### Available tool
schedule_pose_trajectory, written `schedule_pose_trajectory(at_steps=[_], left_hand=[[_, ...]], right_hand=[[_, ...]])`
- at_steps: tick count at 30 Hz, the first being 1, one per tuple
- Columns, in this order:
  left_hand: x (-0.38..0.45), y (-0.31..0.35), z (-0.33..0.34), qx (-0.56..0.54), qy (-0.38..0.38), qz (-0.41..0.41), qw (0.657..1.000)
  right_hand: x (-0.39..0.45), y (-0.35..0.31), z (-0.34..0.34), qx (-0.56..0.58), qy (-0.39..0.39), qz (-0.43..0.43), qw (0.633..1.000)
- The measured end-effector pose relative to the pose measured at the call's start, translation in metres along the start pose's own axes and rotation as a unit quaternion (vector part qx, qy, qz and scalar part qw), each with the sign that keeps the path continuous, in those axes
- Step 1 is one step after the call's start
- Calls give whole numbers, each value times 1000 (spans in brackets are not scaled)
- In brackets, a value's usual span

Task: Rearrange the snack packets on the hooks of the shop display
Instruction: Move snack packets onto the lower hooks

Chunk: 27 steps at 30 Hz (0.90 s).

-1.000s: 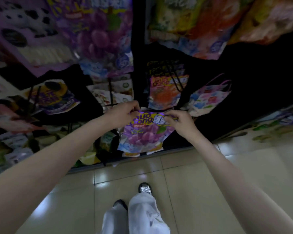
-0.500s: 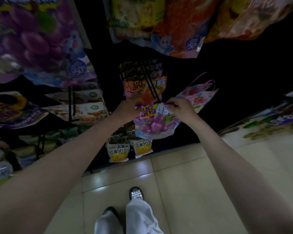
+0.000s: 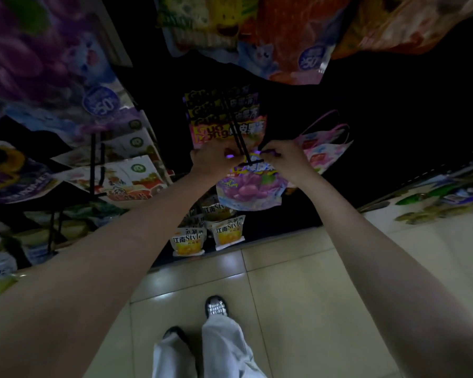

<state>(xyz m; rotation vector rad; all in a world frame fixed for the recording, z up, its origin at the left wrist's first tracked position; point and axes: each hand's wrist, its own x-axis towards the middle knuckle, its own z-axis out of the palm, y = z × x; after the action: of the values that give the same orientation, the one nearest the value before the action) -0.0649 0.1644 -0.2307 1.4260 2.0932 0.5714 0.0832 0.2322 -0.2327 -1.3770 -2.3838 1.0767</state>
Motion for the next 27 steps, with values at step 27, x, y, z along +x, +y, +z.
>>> schedule_pose_trajectory(at_steps=[27], left_hand=[[2,-6,7,-173,13,-13,985]], right_hand=[[17,3,14,-18,18,1,1000]])
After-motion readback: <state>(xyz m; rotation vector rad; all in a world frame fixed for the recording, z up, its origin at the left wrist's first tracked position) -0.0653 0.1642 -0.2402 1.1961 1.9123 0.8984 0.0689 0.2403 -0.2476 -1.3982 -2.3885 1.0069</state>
